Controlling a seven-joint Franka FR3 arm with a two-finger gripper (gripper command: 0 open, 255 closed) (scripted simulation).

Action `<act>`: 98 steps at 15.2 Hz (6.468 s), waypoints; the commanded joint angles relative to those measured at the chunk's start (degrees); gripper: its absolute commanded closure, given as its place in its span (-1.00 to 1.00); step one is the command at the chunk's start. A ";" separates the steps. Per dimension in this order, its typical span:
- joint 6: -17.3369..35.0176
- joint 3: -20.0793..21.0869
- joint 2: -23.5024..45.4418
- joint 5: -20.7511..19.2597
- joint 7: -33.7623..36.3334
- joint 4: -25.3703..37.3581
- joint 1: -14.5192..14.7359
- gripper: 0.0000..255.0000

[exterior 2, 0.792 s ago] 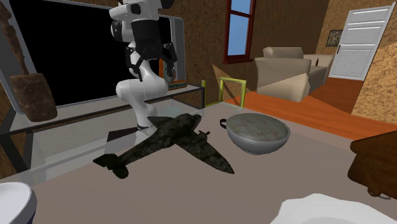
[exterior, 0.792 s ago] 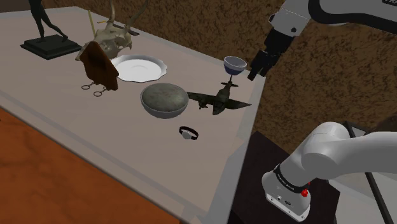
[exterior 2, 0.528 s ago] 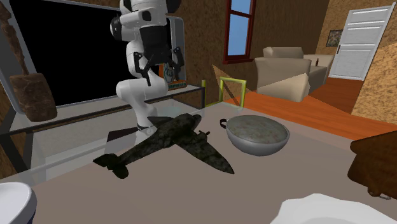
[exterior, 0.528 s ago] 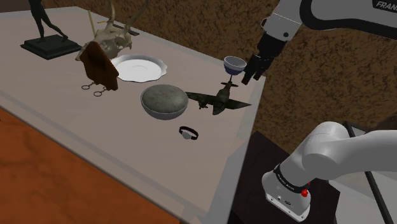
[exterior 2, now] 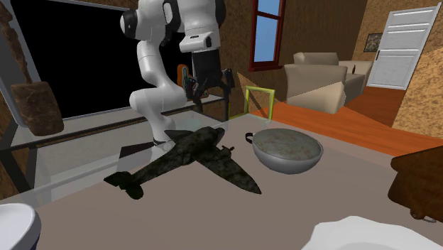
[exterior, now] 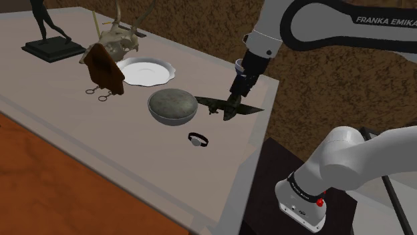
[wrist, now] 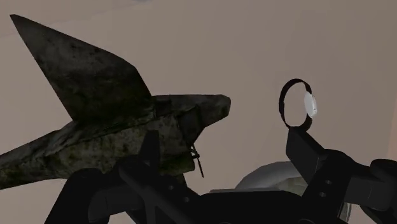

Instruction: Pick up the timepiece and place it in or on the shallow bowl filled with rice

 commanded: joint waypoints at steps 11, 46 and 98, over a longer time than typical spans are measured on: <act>11.94 8.92 16.27 5.86 -0.56 3.80 7.51 -1.00; 11.30 9.72 16.82 5.97 0.53 5.23 8.05 1.00; -0.77 6.42 39.84 -1.79 -0.04 39.15 4.67 1.00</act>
